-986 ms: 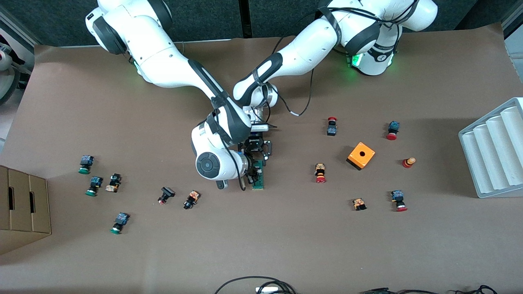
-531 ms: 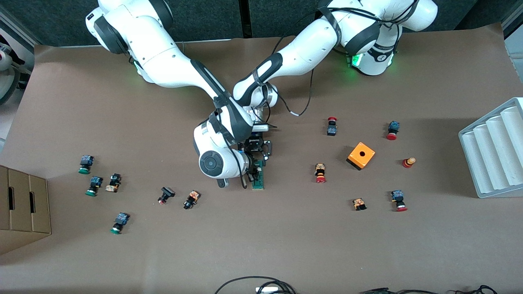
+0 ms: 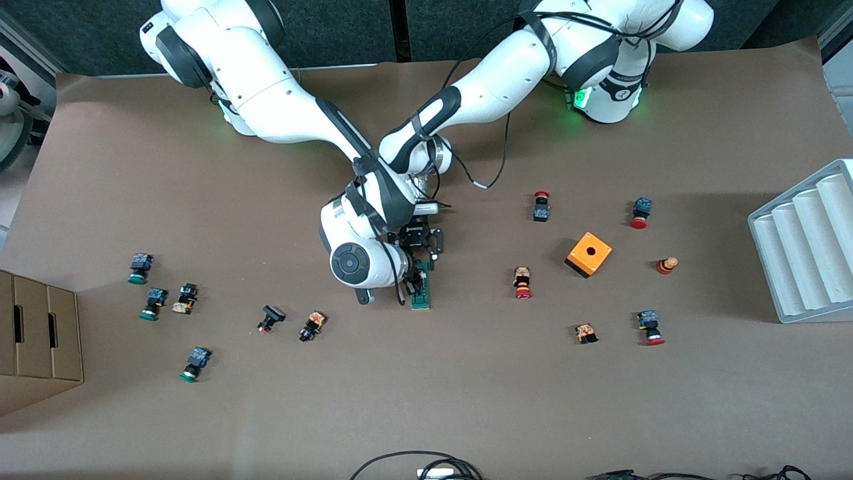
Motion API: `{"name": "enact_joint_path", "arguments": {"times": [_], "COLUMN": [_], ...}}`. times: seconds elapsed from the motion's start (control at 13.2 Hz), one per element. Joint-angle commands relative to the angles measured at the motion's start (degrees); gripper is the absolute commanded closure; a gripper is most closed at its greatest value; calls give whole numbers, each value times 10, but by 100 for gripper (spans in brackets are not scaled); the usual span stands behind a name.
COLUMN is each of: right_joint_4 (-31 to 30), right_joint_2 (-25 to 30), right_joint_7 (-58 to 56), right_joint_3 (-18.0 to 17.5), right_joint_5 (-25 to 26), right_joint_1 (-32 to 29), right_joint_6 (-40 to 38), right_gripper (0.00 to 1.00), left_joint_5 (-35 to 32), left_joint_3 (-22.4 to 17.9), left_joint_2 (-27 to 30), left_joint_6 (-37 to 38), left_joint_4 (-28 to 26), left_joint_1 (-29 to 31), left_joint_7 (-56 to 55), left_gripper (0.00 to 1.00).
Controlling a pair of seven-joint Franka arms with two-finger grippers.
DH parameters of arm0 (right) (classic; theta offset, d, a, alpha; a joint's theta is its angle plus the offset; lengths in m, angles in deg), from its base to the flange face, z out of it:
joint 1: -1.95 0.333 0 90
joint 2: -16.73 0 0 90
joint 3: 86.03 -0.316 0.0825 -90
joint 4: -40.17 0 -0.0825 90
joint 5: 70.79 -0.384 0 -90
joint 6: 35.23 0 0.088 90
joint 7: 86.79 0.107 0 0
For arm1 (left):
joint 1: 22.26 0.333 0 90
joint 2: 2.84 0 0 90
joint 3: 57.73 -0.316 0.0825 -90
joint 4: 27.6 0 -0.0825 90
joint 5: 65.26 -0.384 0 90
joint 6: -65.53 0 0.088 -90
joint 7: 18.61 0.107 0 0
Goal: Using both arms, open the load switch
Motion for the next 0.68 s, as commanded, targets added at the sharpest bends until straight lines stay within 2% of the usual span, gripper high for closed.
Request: {"name": "enact_joint_path", "arguments": {"times": [0.0, 0.15, 0.23, 0.3, 0.38, 0.45, 0.61], "right_joint_4": [-16, -13, -11, -9, -5, -1, -1], "right_joint_2": [-3, 2, 6, 15, 22, 33, 59], "right_joint_7": [1, 2, 2, 2, 2, 0, -23], "right_joint_3": [0, 0, 0, 0, 0, 1, 0], "right_joint_5": [16, 15, 15, 15, 15, 16, 41], "right_joint_1": [6, 1, -1, -4, -9, -16, -30], "right_joint_6": [22, 18, 14, 10, -2, -14, -22], "right_gripper": [79, 78, 73, 52, 10, 0, 0], "left_joint_5": [12, 14, 19, 24, 25, 24, 21], "left_joint_3": [-2, -2, -2, -2, -2, -2, -2], "left_joint_2": [-7, -5, -5, -4, -5, -6, -7], "left_joint_6": [5, 5, 5, 5, 5, 5, 5], "left_joint_4": [17, 18, 19, 22, 24, 24, 23], "left_joint_1": [-8, -8, -8, -8, -8, -10, -13], "left_joint_7": [-5, -3, -3, -4, -3, -4, -4], "left_gripper": [21, 21, 21, 21, 21, 21, 21]}}
